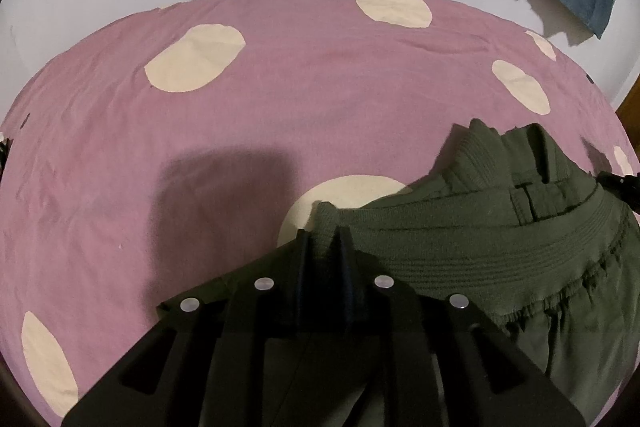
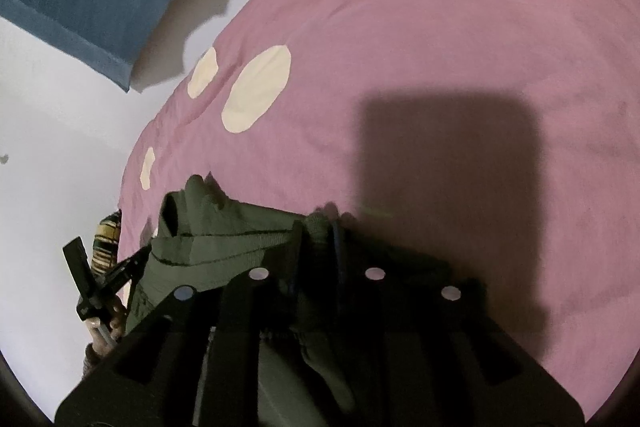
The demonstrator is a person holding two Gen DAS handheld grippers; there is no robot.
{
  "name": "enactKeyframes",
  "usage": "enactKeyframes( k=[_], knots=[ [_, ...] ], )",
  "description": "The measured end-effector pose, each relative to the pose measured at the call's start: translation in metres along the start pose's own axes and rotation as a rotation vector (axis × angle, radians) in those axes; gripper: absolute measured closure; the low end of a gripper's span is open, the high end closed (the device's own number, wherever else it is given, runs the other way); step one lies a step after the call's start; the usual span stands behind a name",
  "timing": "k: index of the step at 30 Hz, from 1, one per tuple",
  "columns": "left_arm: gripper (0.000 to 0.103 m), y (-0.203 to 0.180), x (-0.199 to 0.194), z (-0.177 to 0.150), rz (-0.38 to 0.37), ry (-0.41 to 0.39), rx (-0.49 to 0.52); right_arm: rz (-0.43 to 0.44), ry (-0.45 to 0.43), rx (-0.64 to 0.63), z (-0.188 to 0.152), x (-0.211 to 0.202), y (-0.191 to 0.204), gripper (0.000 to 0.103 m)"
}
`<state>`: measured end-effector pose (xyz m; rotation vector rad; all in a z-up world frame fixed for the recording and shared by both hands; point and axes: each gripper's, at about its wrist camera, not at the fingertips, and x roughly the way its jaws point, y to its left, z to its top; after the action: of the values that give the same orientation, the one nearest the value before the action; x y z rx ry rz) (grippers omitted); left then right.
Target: Fold small clothes
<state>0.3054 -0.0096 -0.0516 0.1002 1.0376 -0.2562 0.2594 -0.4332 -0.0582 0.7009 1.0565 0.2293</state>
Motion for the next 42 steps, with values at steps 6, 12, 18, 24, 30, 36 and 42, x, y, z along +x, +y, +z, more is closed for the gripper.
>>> enactKeyframes(
  k=[6,12,18,24,30,36,42],
  knots=[
    [0.078,0.008,0.001,0.001,-0.027,0.018,-0.052,-0.03,-0.053,0.059,-0.004,-0.024,-0.006,0.07],
    [0.054,0.012,-0.022,-0.006,-0.006,-0.02,-0.055,-0.117,-0.153,0.092,-0.019,-0.07,-0.003,0.058],
    [0.033,0.028,-0.072,-0.041,-0.005,-0.084,-0.092,-0.044,-0.249,0.046,-0.061,-0.113,0.036,0.043],
    [0.031,0.06,-0.122,-0.101,-0.042,-0.132,-0.218,0.122,-0.233,-0.005,-0.119,-0.12,0.088,0.039],
    [0.031,0.083,-0.14,-0.145,-0.08,-0.129,-0.315,0.251,-0.081,-0.078,-0.17,-0.08,0.14,0.039],
    [0.03,0.085,-0.147,-0.173,-0.121,-0.115,-0.355,0.217,0.039,-0.182,-0.212,-0.035,0.178,0.039],
    [0.028,0.091,-0.137,-0.198,-0.239,-0.058,-0.454,0.121,0.171,-0.192,-0.236,0.019,0.169,0.036]
  ],
)
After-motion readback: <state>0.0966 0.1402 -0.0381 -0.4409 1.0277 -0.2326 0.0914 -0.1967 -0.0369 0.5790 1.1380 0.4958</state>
